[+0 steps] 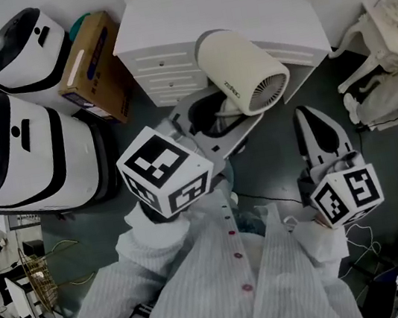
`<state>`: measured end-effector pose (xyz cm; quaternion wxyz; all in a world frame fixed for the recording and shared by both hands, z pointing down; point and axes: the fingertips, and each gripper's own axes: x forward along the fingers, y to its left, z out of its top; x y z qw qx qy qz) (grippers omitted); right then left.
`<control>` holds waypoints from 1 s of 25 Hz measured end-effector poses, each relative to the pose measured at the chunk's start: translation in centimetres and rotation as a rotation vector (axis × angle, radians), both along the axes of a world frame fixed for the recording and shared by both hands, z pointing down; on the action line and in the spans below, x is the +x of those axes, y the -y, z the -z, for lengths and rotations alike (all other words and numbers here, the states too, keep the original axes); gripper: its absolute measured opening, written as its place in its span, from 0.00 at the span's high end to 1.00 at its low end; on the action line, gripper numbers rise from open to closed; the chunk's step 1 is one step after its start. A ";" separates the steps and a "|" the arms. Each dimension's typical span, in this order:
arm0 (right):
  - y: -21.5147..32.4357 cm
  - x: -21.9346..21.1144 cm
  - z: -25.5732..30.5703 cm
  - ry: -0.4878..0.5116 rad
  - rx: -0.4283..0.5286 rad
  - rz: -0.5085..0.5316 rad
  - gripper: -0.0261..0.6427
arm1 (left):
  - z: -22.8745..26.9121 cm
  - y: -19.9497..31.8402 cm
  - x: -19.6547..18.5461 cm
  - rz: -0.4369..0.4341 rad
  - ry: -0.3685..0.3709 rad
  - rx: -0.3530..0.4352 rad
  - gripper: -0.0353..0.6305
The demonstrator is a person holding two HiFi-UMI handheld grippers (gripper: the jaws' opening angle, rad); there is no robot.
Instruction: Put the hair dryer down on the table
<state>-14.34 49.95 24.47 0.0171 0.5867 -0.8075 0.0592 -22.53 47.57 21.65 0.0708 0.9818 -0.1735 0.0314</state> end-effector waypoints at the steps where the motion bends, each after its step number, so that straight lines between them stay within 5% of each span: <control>1: 0.6 0.2 -0.1 0.000 -0.004 -0.001 0.94 | 0.0 0.6 0.2 -0.001 -0.001 -0.003 0.63; 25: 24.0 5.2 0.2 -0.001 -0.048 -0.063 0.94 | 0.0 24.5 5.0 -0.054 0.027 -0.038 0.63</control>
